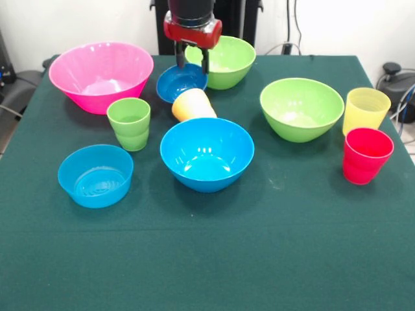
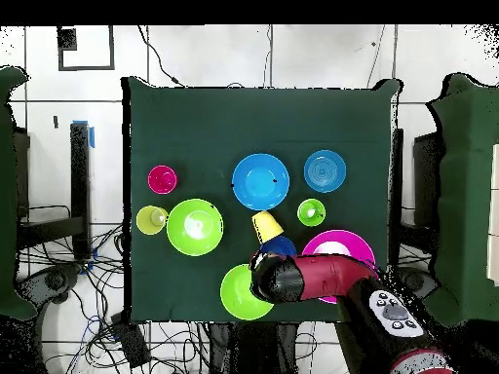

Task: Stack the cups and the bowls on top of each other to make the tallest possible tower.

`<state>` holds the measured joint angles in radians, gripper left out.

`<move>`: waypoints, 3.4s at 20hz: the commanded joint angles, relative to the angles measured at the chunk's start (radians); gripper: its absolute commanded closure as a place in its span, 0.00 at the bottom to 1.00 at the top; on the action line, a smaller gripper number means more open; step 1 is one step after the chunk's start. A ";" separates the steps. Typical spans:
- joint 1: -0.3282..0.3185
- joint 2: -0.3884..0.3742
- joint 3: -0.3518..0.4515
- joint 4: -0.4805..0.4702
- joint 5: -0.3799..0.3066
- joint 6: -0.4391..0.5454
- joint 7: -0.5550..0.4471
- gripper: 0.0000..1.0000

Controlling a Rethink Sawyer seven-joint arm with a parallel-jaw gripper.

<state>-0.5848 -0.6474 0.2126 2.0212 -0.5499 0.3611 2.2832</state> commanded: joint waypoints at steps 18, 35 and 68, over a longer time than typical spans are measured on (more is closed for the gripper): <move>0.500 0.703 -0.591 -0.310 0.286 -1.186 -0.044 0.00; 0.500 0.622 -0.569 -0.357 0.159 -1.023 0.010 0.00; 0.461 0.714 -0.554 -0.428 0.091 -1.108 0.053 0.00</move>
<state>-0.0884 -0.0968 -0.5007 1.7594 -0.4483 -0.9199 2.2830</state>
